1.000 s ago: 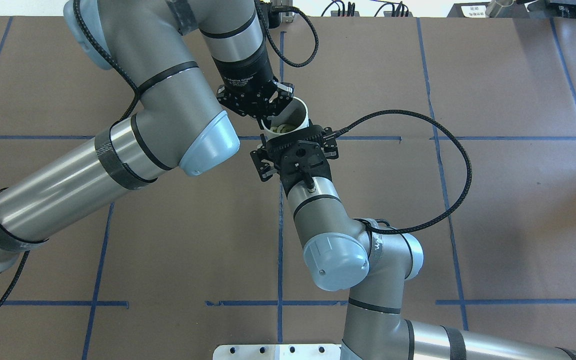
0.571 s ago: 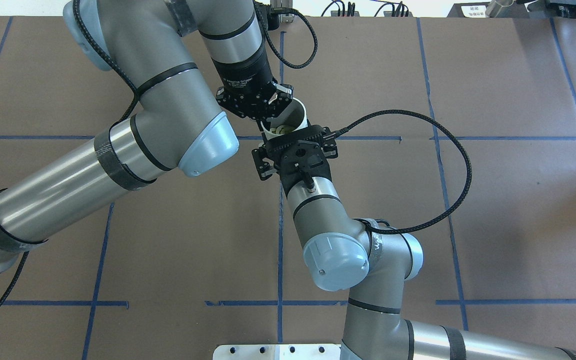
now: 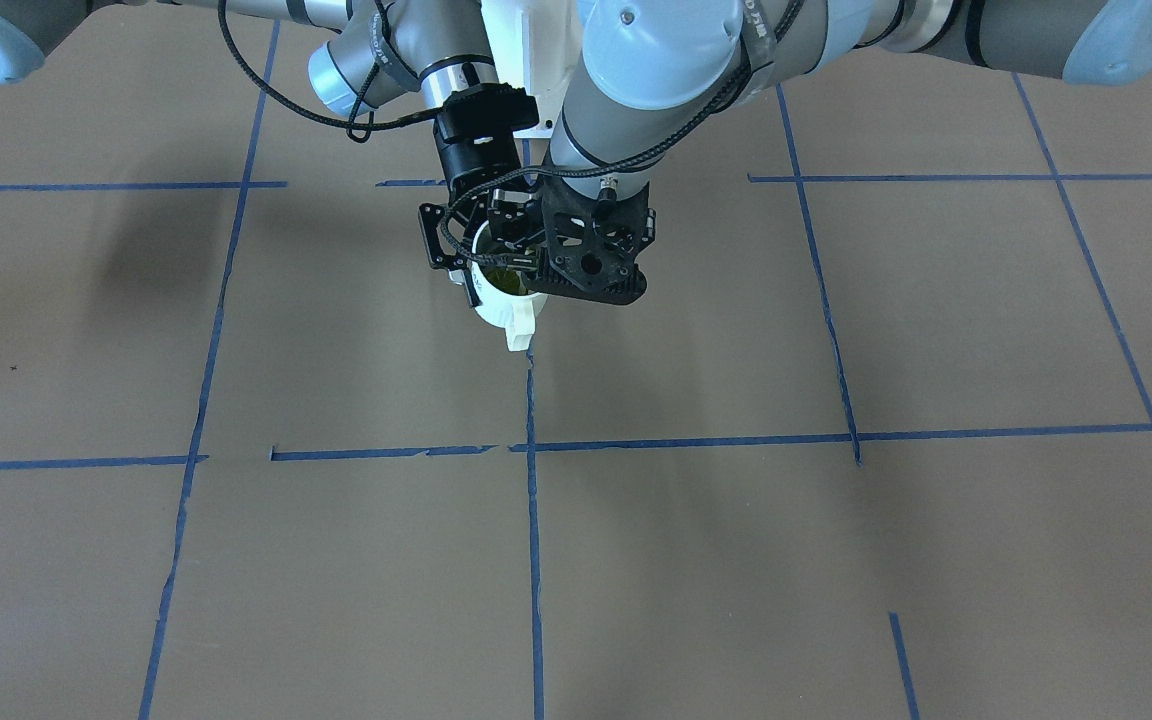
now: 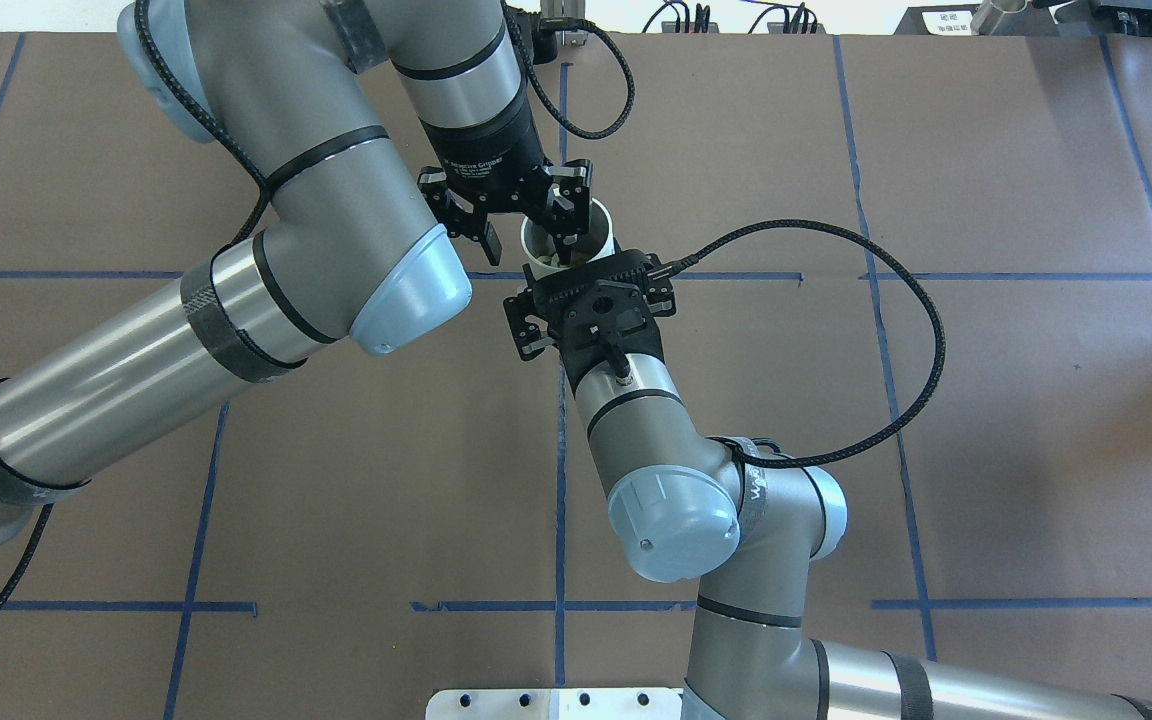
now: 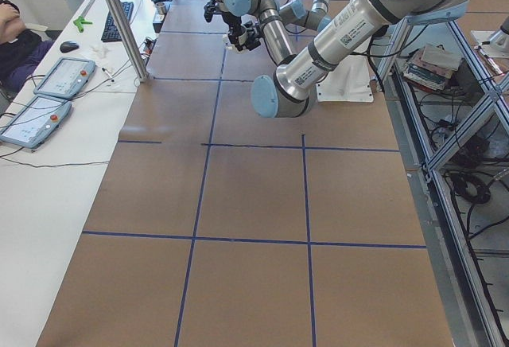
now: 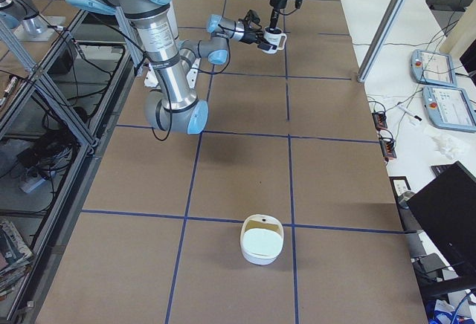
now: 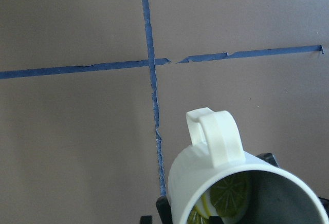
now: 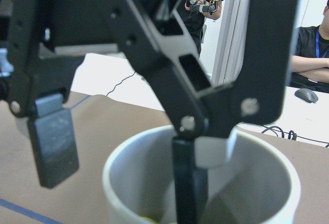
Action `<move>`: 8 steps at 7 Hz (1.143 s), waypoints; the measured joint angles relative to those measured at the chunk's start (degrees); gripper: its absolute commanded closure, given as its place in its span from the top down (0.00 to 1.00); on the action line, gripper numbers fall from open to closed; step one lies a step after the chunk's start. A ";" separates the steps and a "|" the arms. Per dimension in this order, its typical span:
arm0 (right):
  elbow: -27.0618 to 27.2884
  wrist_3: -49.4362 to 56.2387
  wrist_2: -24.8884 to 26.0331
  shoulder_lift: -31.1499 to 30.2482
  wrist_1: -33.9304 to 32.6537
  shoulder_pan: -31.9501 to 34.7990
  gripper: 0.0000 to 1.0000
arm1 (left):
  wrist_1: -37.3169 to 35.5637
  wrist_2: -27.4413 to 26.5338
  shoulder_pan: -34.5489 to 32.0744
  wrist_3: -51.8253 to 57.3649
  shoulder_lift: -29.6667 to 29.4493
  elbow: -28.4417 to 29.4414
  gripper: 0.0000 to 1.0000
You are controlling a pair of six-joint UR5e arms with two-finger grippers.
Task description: Left arm hands cup to right arm to dump lemon
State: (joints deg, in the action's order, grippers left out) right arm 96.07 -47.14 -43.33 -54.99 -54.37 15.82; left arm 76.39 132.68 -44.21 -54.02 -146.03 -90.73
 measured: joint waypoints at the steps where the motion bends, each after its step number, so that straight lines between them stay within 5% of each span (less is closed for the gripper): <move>1: 0.00 0.02 0.00 -0.14 -0.02 0.00 0.16 | -1.34 0.27 -0.70 -0.02 0.02 -1.03 1.00; 4: -0.08 0.02 -0.13 -0.63 -0.06 -0.03 0.09 | -5.29 0.82 -5.06 0.21 2.81 -5.96 1.00; 8: 0.30 -1.00 -0.92 -3.05 0.51 0.84 0.06 | -5.82 0.50 -13.35 9.64 17.02 -10.61 1.00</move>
State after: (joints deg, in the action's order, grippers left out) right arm 96.36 -48.14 -44.25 -58.04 -53.86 16.66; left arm 70.57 133.18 -57.56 -44.38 -129.01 -101.34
